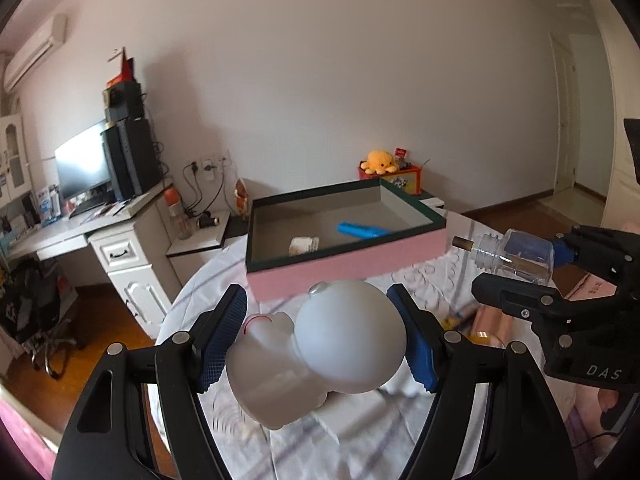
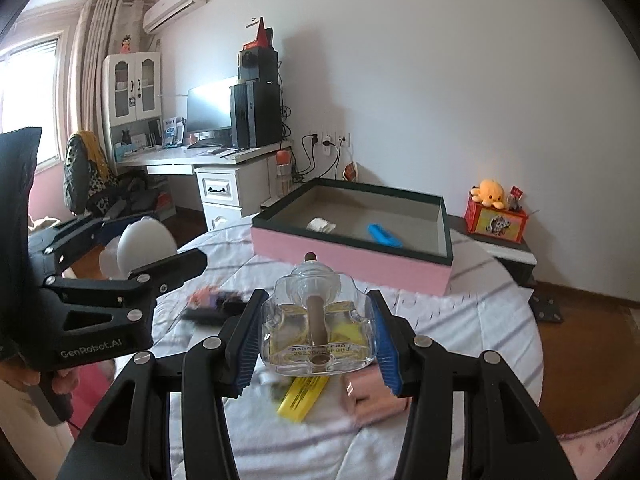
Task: Organize rigid objects
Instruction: 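Carry the white toy and glass bottle into the pink box and release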
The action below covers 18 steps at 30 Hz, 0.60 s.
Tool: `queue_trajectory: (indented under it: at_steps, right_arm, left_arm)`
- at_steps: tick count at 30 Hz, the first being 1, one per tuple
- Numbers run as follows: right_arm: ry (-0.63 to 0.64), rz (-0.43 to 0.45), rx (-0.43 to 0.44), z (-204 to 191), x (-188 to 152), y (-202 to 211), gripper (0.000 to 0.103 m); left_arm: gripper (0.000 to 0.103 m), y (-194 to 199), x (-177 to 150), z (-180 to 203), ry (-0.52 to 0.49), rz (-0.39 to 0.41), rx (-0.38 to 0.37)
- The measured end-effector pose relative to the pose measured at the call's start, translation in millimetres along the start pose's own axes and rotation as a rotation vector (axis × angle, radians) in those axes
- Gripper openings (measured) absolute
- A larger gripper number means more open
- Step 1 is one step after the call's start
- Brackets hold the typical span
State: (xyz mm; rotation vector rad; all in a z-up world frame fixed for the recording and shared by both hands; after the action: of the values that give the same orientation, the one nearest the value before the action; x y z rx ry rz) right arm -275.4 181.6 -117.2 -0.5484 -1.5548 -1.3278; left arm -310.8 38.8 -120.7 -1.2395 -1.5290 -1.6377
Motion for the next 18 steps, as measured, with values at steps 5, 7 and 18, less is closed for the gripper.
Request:
queue_trajectory:
  at_steps: [5,7,18]
  right_arm:
    - [0.030,-0.009,-0.009,16.4,23.1,-24.5,0.051]
    - [0.033,-0.009,-0.011,23.1,32.1,-33.7,0.051]
    - [0.036,-0.096,0.006,69.7,88.6,-133.2,0.051]
  left_arm:
    - [0.074,-32.4,31.3,-3.2,-0.031,0.007,0.013]
    - [0.074,-46.1,44.2,-3.7,-0.053,0.012,0.019]
    - [0.074,-163.8,118.9,-20.4,-0.068,-0.116,-0.043]
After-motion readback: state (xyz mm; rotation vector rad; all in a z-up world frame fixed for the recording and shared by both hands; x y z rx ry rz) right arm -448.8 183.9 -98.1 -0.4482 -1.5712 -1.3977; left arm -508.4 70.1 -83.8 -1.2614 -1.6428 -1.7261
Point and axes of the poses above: each gripper's, at about its wrist camera, not at the fingertips, and y roughly against the way its jaws point, z to its right, x to its top, the point moved 2 cm from there along -y, roughly the way its jaws point, and after that the axes turned 3 degrees about y, right-handed, at the moved point
